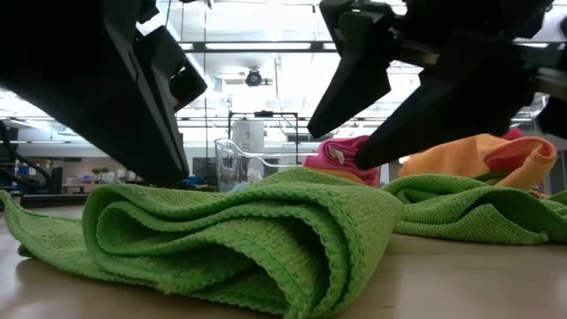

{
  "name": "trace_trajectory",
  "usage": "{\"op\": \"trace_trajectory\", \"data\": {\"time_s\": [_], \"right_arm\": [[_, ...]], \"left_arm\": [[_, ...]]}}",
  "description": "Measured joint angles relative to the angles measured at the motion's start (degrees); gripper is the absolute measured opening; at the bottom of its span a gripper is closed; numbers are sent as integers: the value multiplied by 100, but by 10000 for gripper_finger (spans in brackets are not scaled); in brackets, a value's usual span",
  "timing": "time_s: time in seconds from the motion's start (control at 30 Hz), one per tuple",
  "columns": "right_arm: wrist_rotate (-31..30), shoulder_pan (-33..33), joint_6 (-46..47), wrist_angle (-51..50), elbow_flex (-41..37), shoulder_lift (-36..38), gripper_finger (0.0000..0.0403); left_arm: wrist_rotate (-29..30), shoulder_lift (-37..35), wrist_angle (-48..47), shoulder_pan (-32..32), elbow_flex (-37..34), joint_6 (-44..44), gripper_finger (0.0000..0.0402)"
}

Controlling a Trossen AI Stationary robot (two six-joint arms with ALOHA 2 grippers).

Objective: Fold microfiber towels
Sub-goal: Fold the top green microfiber cloth

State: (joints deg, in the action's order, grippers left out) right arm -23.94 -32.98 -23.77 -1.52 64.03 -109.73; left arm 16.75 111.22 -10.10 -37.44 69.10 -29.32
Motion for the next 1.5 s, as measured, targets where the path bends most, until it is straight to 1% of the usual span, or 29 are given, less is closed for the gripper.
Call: {"op": "trace_trajectory", "data": {"time_s": [0.3,0.63,0.93,1.07,1.3,1.5], "right_arm": [[-58,54,2,-3,0,4,200],[-55,60,-44,-6,2,7,200],[-55,60,-18,-4,2,7,200],[-55,55,-15,-14,2,7,200],[-133,-82,114,-485,2,404,200],[-149,-132,94,-585,4,559,200]], "left_arm": [[6,0,5,14,0,2,40],[7,0,5,32,0,1,30],[7,0,5,38,0,2,40],[7,0,5,43,0,1,38],[7,0,22,43,-2,2,30],[7,2,45,43,-2,1,38]]}}
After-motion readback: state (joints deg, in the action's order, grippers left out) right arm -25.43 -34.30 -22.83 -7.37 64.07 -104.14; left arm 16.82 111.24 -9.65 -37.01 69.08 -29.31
